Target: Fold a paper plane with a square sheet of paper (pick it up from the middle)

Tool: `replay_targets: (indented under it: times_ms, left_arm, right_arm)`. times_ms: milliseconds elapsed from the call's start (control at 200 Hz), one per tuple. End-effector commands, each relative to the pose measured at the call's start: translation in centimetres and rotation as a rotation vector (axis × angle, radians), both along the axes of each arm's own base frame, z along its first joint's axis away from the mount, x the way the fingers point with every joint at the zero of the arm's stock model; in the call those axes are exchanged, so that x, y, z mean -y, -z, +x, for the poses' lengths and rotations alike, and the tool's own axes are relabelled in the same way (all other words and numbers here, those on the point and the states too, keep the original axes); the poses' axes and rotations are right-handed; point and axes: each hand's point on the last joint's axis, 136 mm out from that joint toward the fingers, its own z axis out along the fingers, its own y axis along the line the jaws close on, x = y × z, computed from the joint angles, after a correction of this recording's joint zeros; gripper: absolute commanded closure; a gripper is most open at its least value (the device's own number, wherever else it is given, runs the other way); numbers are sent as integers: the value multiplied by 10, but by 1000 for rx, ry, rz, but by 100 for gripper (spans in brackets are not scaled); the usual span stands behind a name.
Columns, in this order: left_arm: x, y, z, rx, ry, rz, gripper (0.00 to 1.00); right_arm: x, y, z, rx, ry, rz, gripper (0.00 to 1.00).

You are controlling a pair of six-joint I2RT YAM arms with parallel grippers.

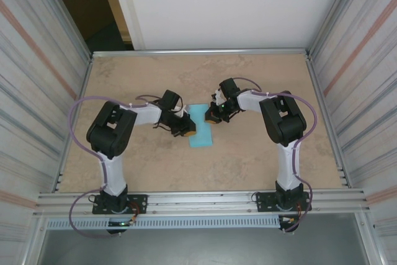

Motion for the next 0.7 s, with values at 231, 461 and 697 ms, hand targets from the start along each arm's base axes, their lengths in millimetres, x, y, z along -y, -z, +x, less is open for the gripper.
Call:
replay_targets:
  times_ms: [231,461,697]
  left_arm:
    - [-56,-5,-51,-82,-27,61,88]
    - [0,-46,-32,34,-14,-63,88]
    - [11,-10,-25,9,-32,5,90]
  right_arm:
    - [67,89,-44,-169,59,-407,100]
    - [63,90,-45,-166,50,-409,100]
    - [63,90,-46,-167,53,-405,100]
